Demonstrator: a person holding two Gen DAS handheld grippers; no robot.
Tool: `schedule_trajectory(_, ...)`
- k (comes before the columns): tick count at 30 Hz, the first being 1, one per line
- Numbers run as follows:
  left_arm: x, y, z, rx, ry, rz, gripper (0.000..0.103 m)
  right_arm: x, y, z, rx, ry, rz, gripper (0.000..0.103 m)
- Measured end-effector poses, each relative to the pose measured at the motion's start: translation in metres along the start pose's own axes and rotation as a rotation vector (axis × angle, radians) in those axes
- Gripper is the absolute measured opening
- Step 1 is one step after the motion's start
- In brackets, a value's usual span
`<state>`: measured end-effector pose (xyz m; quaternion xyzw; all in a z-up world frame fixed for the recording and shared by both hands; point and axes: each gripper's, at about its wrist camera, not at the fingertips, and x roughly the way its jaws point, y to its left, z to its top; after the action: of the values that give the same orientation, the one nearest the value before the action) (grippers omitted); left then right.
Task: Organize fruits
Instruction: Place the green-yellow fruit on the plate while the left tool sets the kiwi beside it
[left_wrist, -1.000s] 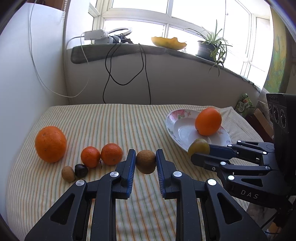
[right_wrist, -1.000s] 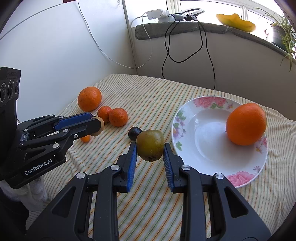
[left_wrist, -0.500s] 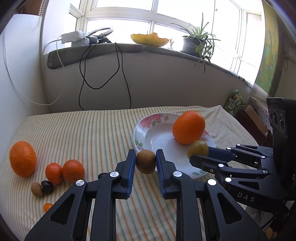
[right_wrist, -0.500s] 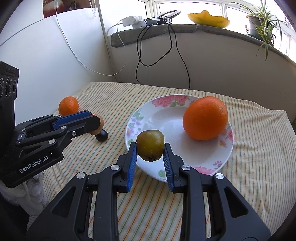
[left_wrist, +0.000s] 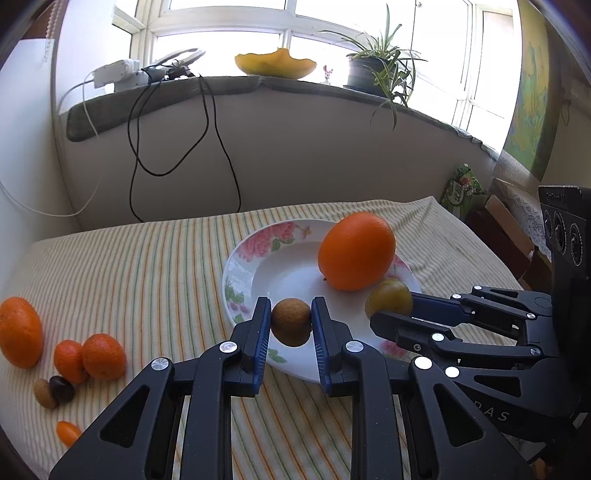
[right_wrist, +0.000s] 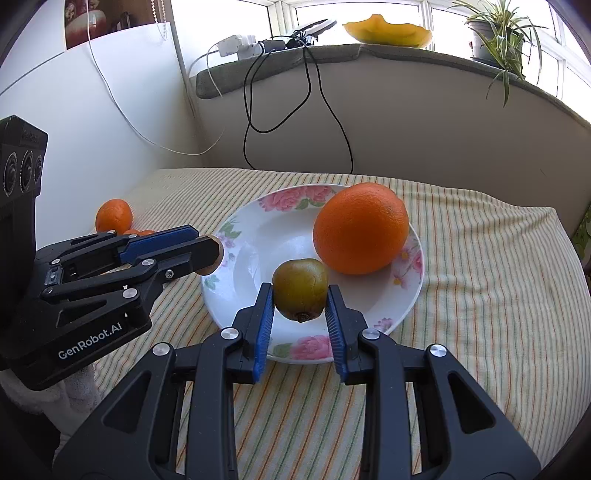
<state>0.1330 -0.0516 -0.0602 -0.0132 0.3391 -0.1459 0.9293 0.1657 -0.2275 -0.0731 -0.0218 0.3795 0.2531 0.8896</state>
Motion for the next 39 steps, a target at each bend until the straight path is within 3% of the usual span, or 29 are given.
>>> schedule_trajectory(22, 0.01, -0.011, 0.004, 0.022, 0.011, 0.006, 0.021, -0.001, -0.008, -0.001, 0.028, 0.007, -0.001, 0.029)
schedule_trajectory(29, 0.004, -0.01, 0.004, 0.022, -0.002, 0.018, 0.034, -0.002, -0.004, -0.002, 0.014, 0.006, -0.017, 0.031)
schedule_trajectory(31, 0.002, -0.009, 0.005, 0.018, -0.008, 0.021, 0.036, -0.002, -0.004, -0.002, 0.013, 0.005, -0.02, 0.034)
schedule_trajectory(33, 0.0, -0.007, 0.006, 0.012, -0.013, 0.025, 0.039, -0.003, -0.003, -0.002, 0.01, -0.004, -0.028, 0.045)
schedule_trajectory(39, -0.004, -0.006, 0.006, 0.004, -0.02, 0.03, 0.043, -0.009, 0.0, 0.0, -0.005, -0.021, -0.039, 0.061)
